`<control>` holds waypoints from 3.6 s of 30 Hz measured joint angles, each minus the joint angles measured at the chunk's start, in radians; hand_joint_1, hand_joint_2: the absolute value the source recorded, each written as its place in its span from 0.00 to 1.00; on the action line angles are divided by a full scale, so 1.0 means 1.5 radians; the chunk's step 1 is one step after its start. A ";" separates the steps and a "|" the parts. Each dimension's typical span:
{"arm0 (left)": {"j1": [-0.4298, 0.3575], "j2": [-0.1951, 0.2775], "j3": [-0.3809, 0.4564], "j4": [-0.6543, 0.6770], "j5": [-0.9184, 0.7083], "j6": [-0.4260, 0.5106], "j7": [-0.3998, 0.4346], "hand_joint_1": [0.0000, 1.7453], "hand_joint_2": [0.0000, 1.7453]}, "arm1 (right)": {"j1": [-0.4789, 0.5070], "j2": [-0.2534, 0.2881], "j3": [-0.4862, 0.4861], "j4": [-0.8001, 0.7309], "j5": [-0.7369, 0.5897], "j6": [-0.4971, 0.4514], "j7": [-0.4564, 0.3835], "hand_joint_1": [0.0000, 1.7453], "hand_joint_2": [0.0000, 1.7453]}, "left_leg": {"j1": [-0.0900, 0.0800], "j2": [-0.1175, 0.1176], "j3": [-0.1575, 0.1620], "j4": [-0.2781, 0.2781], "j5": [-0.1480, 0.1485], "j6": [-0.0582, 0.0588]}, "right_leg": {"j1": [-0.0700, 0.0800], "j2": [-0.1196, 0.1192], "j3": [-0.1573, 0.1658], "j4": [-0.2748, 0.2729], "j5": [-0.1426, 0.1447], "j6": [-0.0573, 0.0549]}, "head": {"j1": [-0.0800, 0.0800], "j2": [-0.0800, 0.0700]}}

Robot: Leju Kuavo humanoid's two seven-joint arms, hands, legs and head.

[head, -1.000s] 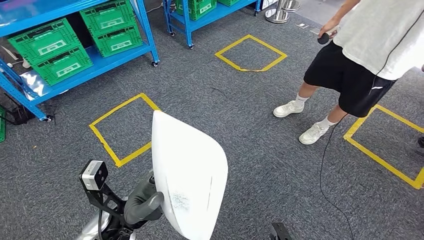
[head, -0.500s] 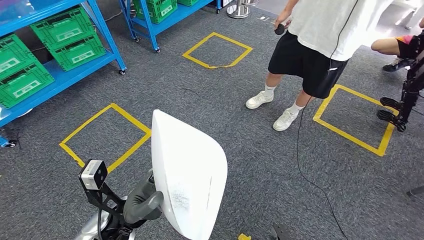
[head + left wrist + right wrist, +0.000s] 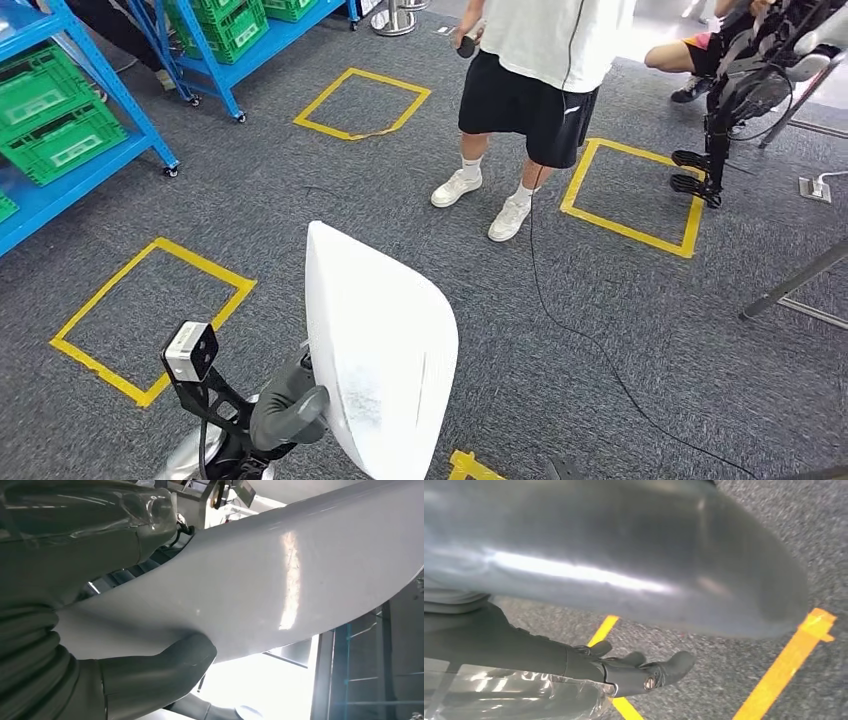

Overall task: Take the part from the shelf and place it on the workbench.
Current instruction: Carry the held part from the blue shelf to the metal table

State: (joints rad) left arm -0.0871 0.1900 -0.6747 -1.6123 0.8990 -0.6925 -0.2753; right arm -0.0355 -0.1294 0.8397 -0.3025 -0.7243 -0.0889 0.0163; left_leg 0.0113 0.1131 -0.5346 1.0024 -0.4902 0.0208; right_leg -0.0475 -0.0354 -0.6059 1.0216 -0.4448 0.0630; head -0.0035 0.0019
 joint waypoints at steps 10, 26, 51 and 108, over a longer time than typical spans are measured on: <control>0.000 0.001 0.001 0.000 -0.002 0.009 -0.004 1.00 1.00 | -0.001 -0.003 0.001 0.000 0.001 0.007 -0.001 0.00 0.00 | -0.016 -0.092 -0.053 0.130 -0.055 0.039 | 0.022 0.077 -0.012 0.000 0.015 -0.029 | -0.001 0.000; -0.012 -0.003 -0.005 0.007 0.007 0.010 0.004 1.00 1.00 | -0.022 -0.003 0.003 -0.001 0.002 -0.004 0.007 0.00 0.00 | -0.017 -0.065 -0.012 -0.020 0.032 0.038 | -0.001 0.024 -0.015 0.051 -0.021 0.020 | 0.001 0.000; -0.031 -0.008 -0.017 0.011 0.020 0.008 0.016 1.00 1.00 | -0.016 -0.005 0.004 -0.001 -0.002 -0.007 0.005 0.00 0.00 | -0.018 -0.072 -0.002 -0.019 0.022 0.045 | 0.018 0.028 -0.063 0.116 -0.044 -0.019 | 0.001 0.000; -0.026 -0.001 -0.025 0.013 0.021 0.002 0.016 1.00 1.00 | -0.006 -0.006 0.004 0.000 -0.021 -0.005 0.001 0.00 0.00 | -0.007 -0.115 -0.019 -0.002 0.025 0.020 | 0.011 0.100 0.005 -0.020 0.016 -0.009 | -0.002 0.000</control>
State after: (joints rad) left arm -0.1264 0.1878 -0.7129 -1.5928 0.9311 -0.6897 -0.2512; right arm -0.0441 -0.1377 0.8451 -0.3029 -0.7564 -0.0961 0.0184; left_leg 0.0006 -0.0596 -0.5635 0.9990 -0.4531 0.0509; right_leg -0.0308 0.1148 -0.5980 0.9916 -0.4212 0.0499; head -0.0061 0.0019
